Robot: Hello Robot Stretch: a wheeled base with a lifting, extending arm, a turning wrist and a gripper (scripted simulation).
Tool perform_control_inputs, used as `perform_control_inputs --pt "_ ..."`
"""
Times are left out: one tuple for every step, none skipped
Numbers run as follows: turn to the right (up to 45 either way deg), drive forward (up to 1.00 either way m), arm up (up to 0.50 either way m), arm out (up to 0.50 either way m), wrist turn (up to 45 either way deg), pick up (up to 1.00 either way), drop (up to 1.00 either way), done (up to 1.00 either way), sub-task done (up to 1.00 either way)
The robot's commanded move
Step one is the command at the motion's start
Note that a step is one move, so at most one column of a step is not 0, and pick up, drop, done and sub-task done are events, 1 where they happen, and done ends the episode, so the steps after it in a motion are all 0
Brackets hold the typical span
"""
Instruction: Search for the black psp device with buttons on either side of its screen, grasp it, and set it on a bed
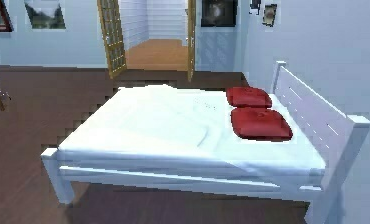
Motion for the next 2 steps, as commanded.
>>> perform_control_inputs --pt "-9.0 0.00 0.00 0.00 0.0 0.00 0.00 0.00 0.00" --pt "0.0 0.55 0.00 0.00 0.0 0.00 0.00 0.00 0.00"
